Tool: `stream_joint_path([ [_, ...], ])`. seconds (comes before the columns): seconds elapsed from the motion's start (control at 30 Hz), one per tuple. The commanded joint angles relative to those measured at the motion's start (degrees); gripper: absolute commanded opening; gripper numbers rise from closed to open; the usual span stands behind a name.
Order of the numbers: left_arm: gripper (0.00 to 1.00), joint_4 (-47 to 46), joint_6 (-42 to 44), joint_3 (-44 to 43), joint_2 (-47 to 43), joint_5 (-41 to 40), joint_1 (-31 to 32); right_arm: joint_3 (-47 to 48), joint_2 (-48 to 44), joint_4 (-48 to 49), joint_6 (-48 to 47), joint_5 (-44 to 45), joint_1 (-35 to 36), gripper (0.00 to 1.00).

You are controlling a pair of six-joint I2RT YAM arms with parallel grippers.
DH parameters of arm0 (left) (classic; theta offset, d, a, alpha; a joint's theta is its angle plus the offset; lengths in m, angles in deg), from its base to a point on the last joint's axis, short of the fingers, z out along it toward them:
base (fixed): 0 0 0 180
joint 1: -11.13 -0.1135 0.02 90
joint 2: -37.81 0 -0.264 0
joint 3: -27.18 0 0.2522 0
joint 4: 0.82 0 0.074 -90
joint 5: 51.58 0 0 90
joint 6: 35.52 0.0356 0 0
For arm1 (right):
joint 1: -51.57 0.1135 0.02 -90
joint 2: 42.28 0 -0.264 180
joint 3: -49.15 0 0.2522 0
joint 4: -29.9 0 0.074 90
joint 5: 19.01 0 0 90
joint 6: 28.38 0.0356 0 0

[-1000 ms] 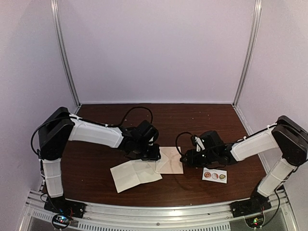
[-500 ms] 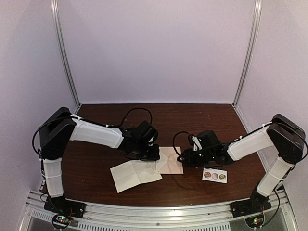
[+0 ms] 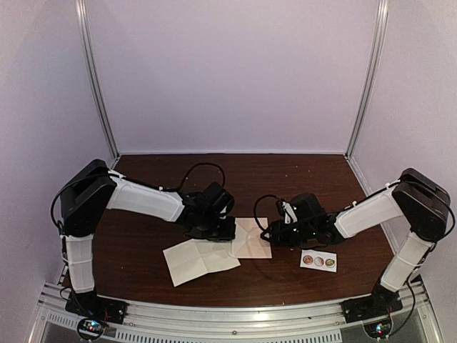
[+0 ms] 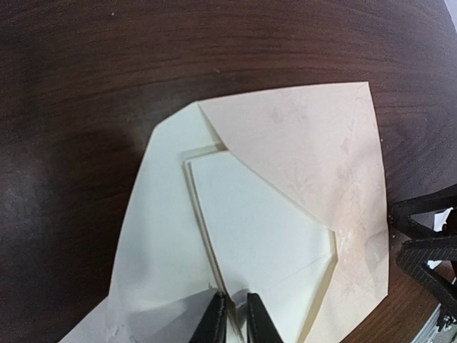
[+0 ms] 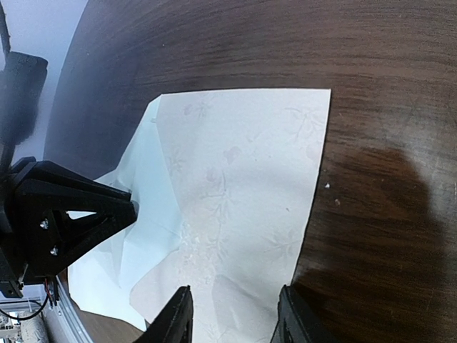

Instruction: Place the letter into the envelope and seal it

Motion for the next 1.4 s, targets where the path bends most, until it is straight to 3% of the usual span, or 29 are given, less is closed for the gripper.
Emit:
stream_joint_path([
  [0.0,0.1,-2.4,0.2,0.6,1.1,1.1,-0.3,0.5,1.8,-1.5,0.3,-0.2,0.9,0.42],
  [0.2,0.04,-3.4,-0.4,0.9,1.8,2.9,-0.4,0.8,2.2,-1.5,0.5,-0.2,1.3,0.42],
  [1.37,0.04,-11.3,-5.6,4.9,2.4,8.0,1.9,1.9,3.6,-1.5,1.4,0.6,2.5,0.41],
])
